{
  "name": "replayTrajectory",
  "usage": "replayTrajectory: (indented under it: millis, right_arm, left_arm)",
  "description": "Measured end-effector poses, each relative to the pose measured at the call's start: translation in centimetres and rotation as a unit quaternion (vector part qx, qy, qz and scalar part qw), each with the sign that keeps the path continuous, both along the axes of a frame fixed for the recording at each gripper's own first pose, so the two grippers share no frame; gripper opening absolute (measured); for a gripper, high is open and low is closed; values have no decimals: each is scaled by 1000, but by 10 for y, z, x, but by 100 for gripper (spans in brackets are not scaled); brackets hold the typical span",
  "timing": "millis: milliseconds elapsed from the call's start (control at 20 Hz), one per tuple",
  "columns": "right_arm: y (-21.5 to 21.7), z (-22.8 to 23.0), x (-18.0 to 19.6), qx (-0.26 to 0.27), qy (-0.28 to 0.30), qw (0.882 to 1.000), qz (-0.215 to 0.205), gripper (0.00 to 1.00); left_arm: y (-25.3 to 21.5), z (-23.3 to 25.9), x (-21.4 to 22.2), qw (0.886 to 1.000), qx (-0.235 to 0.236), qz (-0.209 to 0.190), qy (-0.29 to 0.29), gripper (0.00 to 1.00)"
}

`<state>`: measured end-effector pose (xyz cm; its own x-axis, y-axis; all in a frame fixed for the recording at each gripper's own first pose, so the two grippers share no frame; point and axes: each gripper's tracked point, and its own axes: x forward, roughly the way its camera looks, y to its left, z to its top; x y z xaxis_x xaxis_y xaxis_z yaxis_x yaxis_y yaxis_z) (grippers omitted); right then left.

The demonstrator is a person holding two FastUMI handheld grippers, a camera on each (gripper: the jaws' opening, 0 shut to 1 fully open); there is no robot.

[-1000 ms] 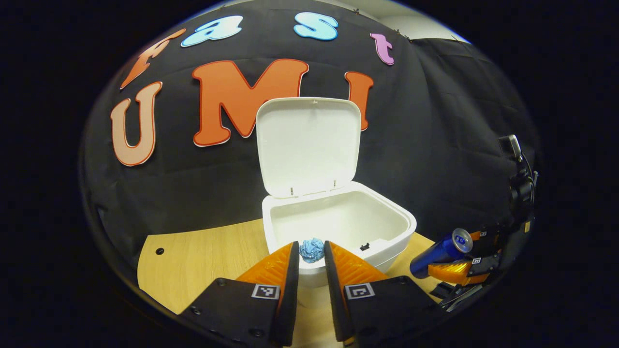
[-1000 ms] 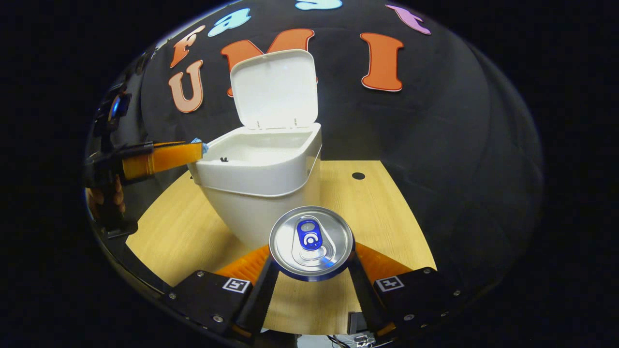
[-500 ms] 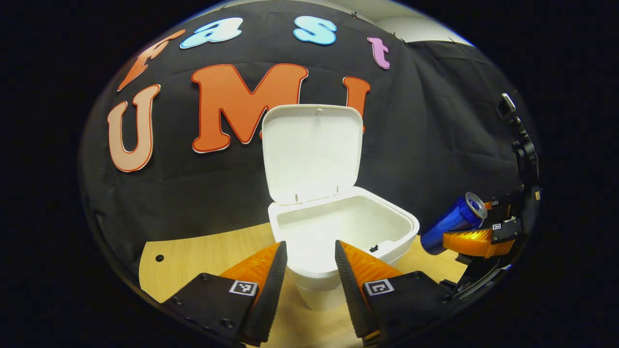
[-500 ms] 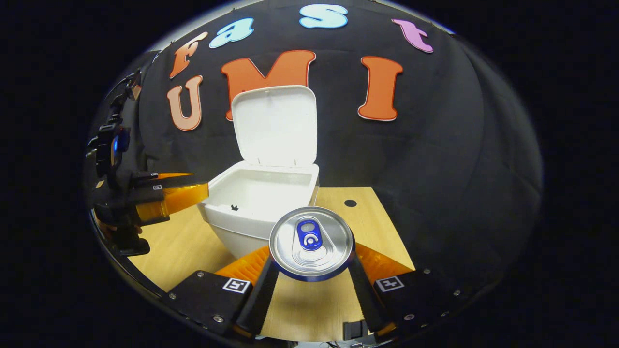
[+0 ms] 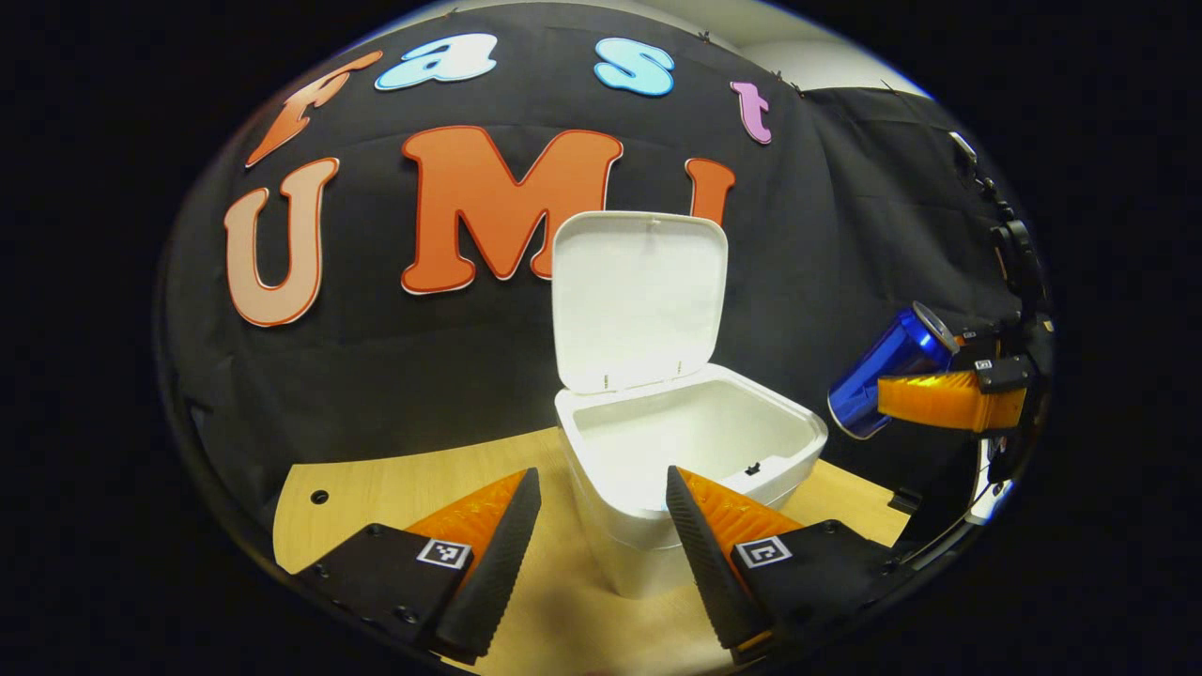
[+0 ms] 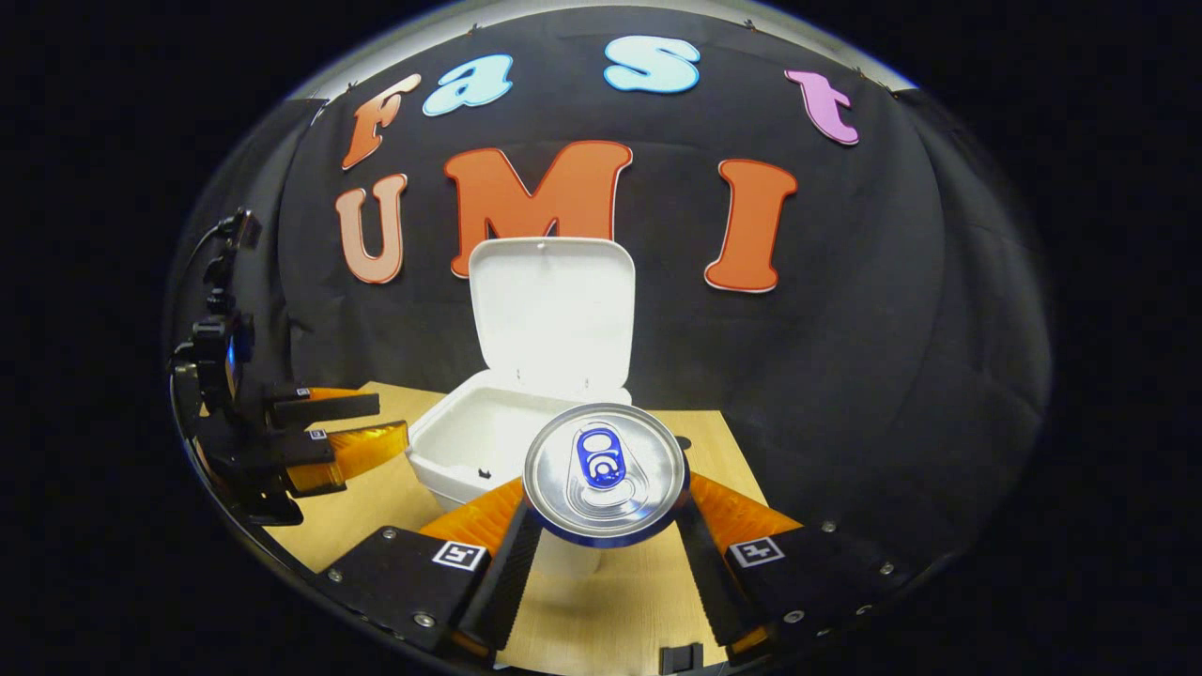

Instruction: Press the lid of the desktop garbage bin to open it, pick up the crumpled paper on the desktop and throw it into the bin, then pick up the pop can on the desktop and drop it into the bin, and finally close the garbage bin lid.

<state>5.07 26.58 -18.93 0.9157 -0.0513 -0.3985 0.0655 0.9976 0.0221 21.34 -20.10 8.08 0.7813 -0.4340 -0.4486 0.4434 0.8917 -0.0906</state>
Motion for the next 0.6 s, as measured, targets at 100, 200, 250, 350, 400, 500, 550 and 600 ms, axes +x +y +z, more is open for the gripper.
replayTrajectory:
  millis: [100, 200, 250, 350, 400, 500, 550, 600]
  right_arm:
    - [5, 6, 10, 2, -7, 1000, 5, 79]
    - [9, 6, 19, 4, -10, 1000, 11, 79]
    - [12, 4, 23, 6, -7, 1000, 16, 79]
    - [16, -1, 28, 8, -3, 1000, 24, 79]
    - [18, -4, 30, 7, -1, 1000, 28, 79]
    - [24, -11, 39, 5, 8, 999, 36, 79]
    - [28, -13, 43, 5, 13, 999, 39, 79]
    - [30, -17, 46, 6, 19, 999, 42, 79]
  left_arm:
    - [11, 1, 2, 1000, 5, 8, -3, 85]
    - [21, 1, 2, 1000, 6, 16, -4, 85]
    - [27, 2, 3, 1000, 7, 21, -4, 85]
    - [41, 2, 3, 999, 14, 34, -7, 87]
    - [48, 3, 4, 999, 16, 41, -9, 86]
    - [61, 1, 4, 998, 21, 55, -10, 87]
    - [68, 1, 4, 998, 23, 62, -9, 87]
    - [73, 0, 4, 997, 23, 69, -7, 87]
